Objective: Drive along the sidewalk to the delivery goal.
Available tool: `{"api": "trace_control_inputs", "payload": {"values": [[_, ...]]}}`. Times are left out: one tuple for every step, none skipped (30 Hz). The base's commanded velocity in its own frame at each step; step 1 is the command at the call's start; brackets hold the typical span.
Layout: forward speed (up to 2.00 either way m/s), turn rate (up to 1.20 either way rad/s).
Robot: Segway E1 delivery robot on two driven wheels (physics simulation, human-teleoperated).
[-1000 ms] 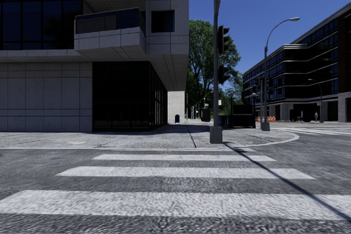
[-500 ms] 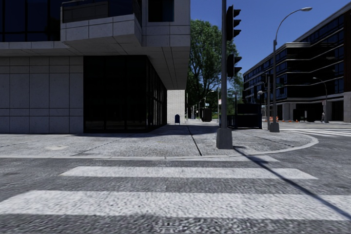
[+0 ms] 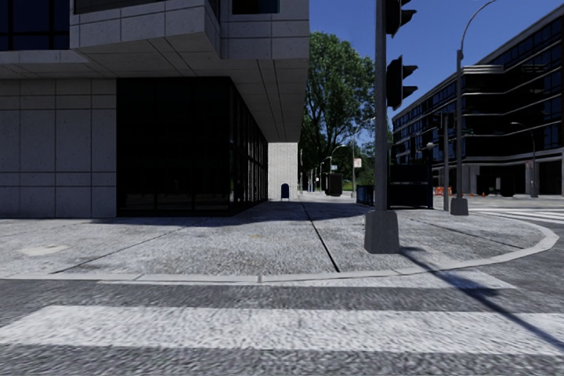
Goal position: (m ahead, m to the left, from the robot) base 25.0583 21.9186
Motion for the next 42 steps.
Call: {"api": "trace_control_inputs", "payload": {"values": [[2.00, -0.37], [2.00, -0.38], [2.00, -0.38], [2.00, -0.19], [2.00, -0.19], [2.00, 0.00], [2.00, 0.00], [2.00, 0.00], [2.00, 0.00], [2.00, 0.00], [2.00, 0.00], [2.00, 0.00], [2.00, 0.00], [2.00, 0.00], [2.00, 0.00], [2.00, 0.00], [2.00, 0.00], [2.00, 0.00], [2.00, 0.00], [2.00, 0.00], [2.00, 0.00], [2.00, 0.00], [2.00, 0.00], [2.00, 0.00], [2.00, 0.00], [2.00, 0.00], [2.00, 0.00], [2.00, 0.00], [1.99, 0.00], [1.99, 0.00], [2.00, 0.00], [2.00, 0.00], [2.00, 0.00], [2.00, 0.00], [2.00, 0.00], [2.00, -0.04], [2.00, -0.06], [2.00, -0.06], [2.00, -0.06], [2.00, -0.07], [2.00, -0.09], [2.00, -0.12]]}}
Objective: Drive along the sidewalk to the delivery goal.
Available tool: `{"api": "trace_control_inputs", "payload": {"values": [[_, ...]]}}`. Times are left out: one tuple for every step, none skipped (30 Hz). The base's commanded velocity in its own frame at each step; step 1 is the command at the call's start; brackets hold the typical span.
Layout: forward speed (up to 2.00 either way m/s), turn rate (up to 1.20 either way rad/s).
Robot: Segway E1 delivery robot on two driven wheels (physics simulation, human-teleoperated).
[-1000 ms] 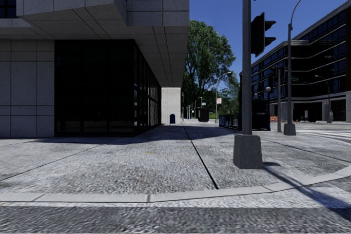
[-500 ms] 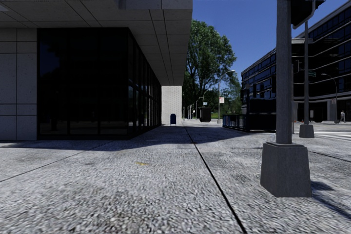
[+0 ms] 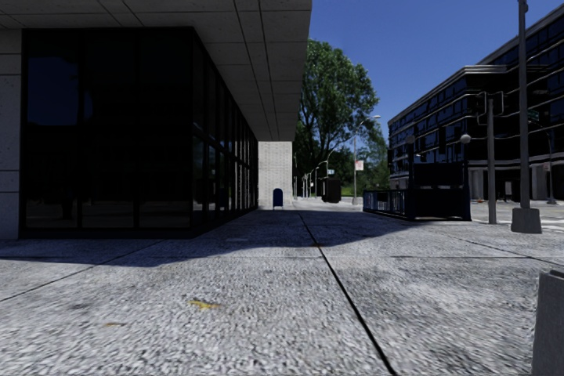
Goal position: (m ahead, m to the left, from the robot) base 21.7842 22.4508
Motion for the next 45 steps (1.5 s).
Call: {"api": "trace_control_inputs", "payload": {"values": [[2.00, -0.12], [2.00, -0.15], [2.00, -0.18], [2.00, -0.22], [2.00, -0.22], [2.00, -0.26], [2.00, -0.28], [2.00, -0.28], [2.00, -0.29], [2.00, -0.29], [2.00, -0.29], [2.00, -0.29], [2.00, -0.29], [2.00, -0.29], [2.00, -0.29], [2.00, -0.29], [2.00, -0.29], [2.00, -0.29], [2.00, -0.30], [2.00, -0.30], [2.00, -0.30], [2.00, -0.30], [2.00, -0.30], [2.00, -0.30], [2.00, -0.30], [2.00, -0.30], [2.00, -0.30], [2.00, -0.30], [2.00, -0.28], [2.00, -0.08], [2.00, -0.08], [2.00, 0.00], [2.00, 0.00], [2.00, 0.00], [2.00, 0.00], [2.00, 0.00], [2.00, 0.00], [2.00, -0.19], [2.00, -0.30], [2.00, -0.30], [2.00, -0.36], [2.00, -0.38], [2.00, -0.38], [2.00, -0.38], [2.00, -0.33]]}}
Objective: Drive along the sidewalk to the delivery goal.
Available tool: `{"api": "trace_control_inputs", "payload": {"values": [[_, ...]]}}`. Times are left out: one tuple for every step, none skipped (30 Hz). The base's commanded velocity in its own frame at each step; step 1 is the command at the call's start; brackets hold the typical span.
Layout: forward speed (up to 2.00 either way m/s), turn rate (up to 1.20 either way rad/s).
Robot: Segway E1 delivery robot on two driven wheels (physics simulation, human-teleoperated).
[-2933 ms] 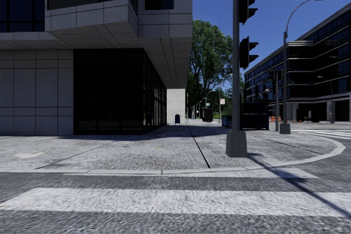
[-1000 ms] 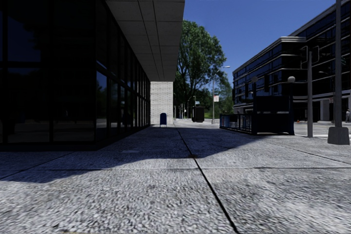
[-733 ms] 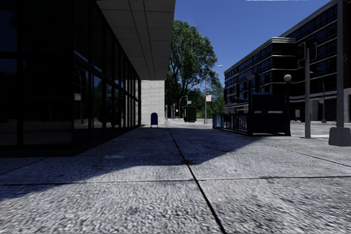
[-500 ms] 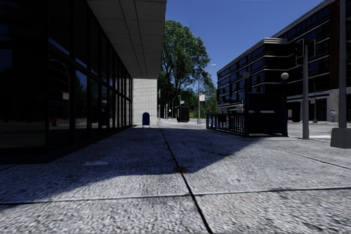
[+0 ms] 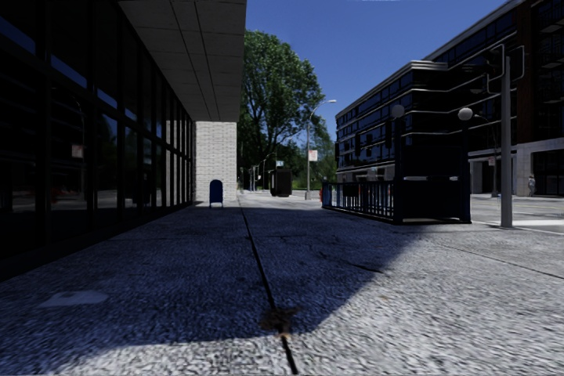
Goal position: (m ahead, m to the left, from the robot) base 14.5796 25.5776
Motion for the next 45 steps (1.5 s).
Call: {"api": "trace_control_inputs", "payload": {"values": [[2.00, -0.11], [2.00, 0.00], [2.00, 0.00], [2.00, 0.00], [2.00, 0.00], [2.00, 0.00], [2.00, 0.00], [2.00, 0.00], [2.00, 0.00], [2.00, 0.00], [2.00, 0.00], [2.00, 0.00], [2.00, 0.00], [2.00, 0.00], [2.00, 0.00], [2.00, 0.00], [2.00, 0.00], [2.00, 0.00], [2.00, 0.00], [2.00, 0.00], [2.00, 0.00], [2.00, 0.00], [2.00, 0.00], [2.00, 0.00], [2.00, 0.00], [2.00, 0.00], [2.00, 0.00], [2.00, 0.00], [2.00, 0.00], [2.00, 0.00], [2.00, 0.00], [2.00, 0.00], [2.00, 0.00], [2.00, 0.00], [2.00, 0.00], [2.00, 0.00], [2.00, 0.00], [2.00, 0.00], [2.00, 0.00], [2.00, 0.00], [2.00, 0.00], [2.00, 0.00], [2.00, 0.00], [2.00, 0.00], [2.00, 0.00]]}}
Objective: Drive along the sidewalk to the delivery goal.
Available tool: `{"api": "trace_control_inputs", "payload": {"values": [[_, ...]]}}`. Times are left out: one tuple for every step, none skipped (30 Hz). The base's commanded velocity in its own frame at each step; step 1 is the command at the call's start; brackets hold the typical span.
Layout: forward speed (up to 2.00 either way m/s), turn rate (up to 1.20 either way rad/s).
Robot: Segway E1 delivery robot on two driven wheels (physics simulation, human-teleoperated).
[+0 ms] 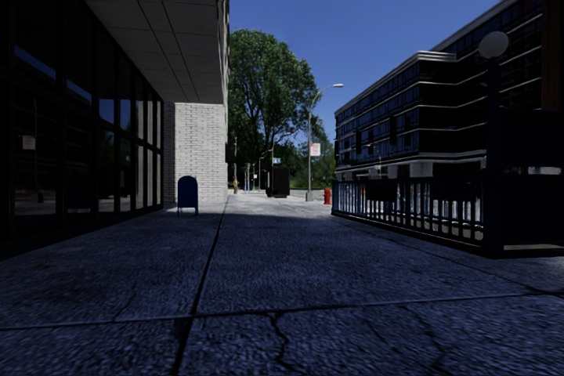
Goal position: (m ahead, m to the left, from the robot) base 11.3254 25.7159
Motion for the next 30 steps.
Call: {"api": "trace_control_inputs", "payload": {"values": [[2.00, 0.00], [2.00, 0.00], [2.00, 0.00], [2.00, 0.00], [2.00, 0.00], [2.00, 0.00], [2.00, 0.00], [2.00, 0.00], [2.00, 0.00], [2.00, 0.00], [2.00, 0.00], [2.00, 0.00], [2.00, 0.00], [2.00, 0.00], [2.00, 0.00], [2.00, 0.00], [2.00, 0.00], [2.00, 0.00], [2.00, 0.00], [2.00, 0.00], [2.00, 0.00], [2.00, 0.00], [2.00, 0.00], [2.00, 0.00], [2.00, 0.00], [2.00, 0.00], [2.00, 0.00], [2.00, 0.00], [2.00, 0.00], [2.00, 0.00]]}}
